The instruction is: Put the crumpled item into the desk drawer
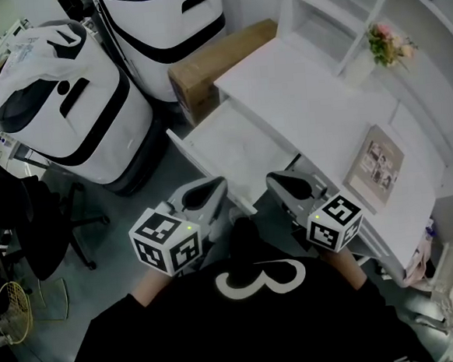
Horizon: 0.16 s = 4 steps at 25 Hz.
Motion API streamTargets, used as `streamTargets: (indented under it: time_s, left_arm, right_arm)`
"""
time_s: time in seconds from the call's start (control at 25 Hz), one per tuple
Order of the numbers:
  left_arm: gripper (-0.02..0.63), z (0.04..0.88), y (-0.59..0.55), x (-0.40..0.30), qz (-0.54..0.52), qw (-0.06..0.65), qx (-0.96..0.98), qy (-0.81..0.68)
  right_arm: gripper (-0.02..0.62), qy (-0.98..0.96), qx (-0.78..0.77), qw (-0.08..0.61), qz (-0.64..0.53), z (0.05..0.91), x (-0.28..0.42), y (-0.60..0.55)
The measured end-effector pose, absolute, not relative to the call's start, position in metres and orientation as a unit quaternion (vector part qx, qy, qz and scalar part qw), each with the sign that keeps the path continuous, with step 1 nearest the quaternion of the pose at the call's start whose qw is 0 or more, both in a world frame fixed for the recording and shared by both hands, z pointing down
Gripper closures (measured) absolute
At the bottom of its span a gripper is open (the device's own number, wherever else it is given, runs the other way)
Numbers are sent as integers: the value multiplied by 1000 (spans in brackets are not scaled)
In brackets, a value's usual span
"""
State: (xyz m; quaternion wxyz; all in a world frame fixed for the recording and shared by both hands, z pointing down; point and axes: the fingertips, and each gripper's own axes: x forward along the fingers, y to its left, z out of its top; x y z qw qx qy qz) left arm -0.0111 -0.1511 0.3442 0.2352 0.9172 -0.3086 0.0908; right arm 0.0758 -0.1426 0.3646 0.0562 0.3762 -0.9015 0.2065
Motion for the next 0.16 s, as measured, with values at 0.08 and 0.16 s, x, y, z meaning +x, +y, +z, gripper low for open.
streamTargets:
  time_s: [0.08, 0.16]
  left_arm:
    - [597, 346, -152, -11, 91, 237, 917, -308]
    - [597, 347, -153, -12, 92, 238, 916, -309]
  right_arm:
    - [592, -901, 376, 57, 208, 367, 75, -144]
    - [592, -902, 374, 58, 208, 369, 75, -145]
